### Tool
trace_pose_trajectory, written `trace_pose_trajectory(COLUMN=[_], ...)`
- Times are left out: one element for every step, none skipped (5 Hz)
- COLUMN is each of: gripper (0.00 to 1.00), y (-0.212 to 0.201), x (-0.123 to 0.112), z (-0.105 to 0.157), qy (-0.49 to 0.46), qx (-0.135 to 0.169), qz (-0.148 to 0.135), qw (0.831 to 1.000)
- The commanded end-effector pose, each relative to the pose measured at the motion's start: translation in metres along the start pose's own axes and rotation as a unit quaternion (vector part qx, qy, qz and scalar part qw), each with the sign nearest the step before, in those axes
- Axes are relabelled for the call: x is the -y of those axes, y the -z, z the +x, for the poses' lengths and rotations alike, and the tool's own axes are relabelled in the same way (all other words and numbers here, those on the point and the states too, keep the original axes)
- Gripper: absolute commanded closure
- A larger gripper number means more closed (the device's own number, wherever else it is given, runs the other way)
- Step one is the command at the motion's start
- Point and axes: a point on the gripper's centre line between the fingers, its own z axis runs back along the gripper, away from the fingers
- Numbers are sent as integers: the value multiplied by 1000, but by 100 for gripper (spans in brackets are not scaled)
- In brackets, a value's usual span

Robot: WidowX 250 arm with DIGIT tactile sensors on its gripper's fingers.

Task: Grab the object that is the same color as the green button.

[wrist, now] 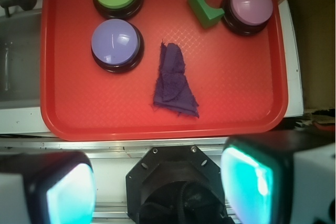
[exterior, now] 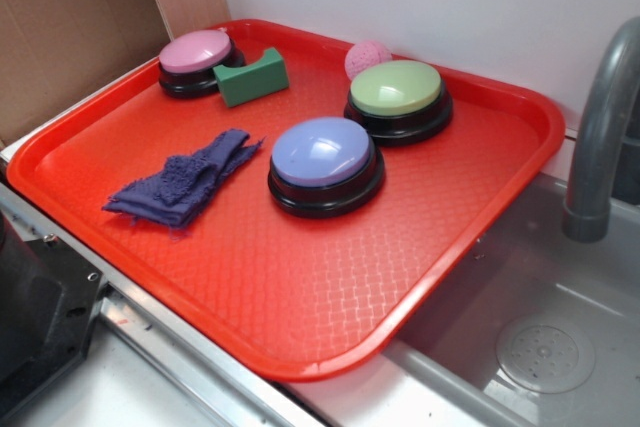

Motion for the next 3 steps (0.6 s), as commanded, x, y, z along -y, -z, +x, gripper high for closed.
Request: trace_pose_trajectory(gripper=[0,0,0], y=[0,16,27], x=[0,-14,-22], z=[0,23,39], qy=[0,27,41], qx=[0,15,13], qz=[0,15,24], qw=[1000,999,999])
